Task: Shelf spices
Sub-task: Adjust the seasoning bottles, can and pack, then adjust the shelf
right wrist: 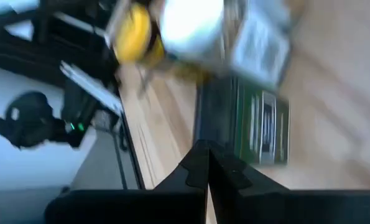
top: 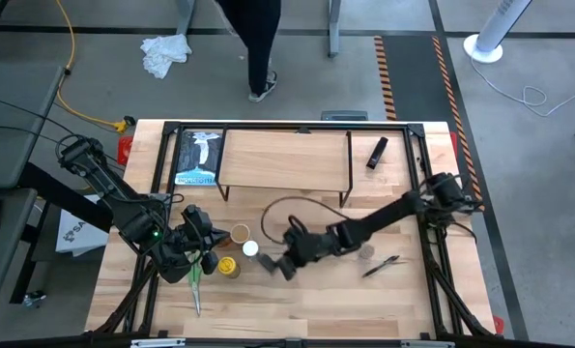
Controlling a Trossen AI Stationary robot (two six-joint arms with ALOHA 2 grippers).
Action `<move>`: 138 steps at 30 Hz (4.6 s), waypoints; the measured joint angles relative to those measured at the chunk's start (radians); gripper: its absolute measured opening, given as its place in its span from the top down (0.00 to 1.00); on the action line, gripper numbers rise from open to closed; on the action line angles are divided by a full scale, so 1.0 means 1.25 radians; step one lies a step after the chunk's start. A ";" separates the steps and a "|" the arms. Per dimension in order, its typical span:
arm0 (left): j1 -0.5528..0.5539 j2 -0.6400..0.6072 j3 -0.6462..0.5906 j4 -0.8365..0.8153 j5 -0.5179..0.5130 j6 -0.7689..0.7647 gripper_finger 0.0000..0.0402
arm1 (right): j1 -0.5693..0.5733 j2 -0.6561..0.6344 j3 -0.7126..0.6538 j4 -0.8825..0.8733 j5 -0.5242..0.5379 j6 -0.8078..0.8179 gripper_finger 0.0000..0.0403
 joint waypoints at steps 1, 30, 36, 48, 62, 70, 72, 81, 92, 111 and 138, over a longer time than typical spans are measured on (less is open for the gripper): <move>0.000 0.000 0.000 0.000 0.000 0.000 1.00 | -0.011 0.001 0.000 0.018 -0.003 -0.014 1.00; 0.045 0.000 0.000 -0.006 -0.017 0.004 1.00 | -0.005 -0.003 0.000 -0.057 0.040 -0.051 1.00; 0.059 0.000 0.000 0.002 -0.030 0.013 1.00 | -0.003 -0.003 0.000 -0.054 0.034 -0.044 1.00; 0.070 0.001 0.037 0.003 0.059 0.101 1.00 | -0.003 -0.009 0.000 -0.007 0.036 -0.075 1.00; 0.105 0.016 0.099 -0.476 0.343 -0.258 1.00 | -0.011 -0.091 0.000 -0.053 0.048 -0.141 1.00; 0.152 0.017 -0.059 -0.313 0.356 -0.326 1.00 | -0.003 -0.101 0.000 0.039 0.038 -0.133 1.00; 0.169 0.017 -0.089 -0.309 0.357 -0.355 1.00 | 0.003 -0.113 0.000 0.082 0.036 -0.131 1.00; 0.206 0.016 -0.167 -0.188 0.404 -0.354 1.00 | 0.015 -0.205 0.000 0.108 0.056 -0.162 1.00; 0.232 0.016 -0.265 0.010 0.440 -0.358 1.00 | 0.015 -0.293 0.000 0.100 0.088 -0.228 1.00; 0.205 0.016 -0.266 0.122 0.448 -0.424 1.00 | 0.023 -0.307 0.000 0.089 0.112 -0.258 1.00; 0.223 -0.261 -0.256 -0.104 -0.106 -0.516 1.00 | 0.055 -0.522 0.000 -0.582 0.363 -0.046 1.00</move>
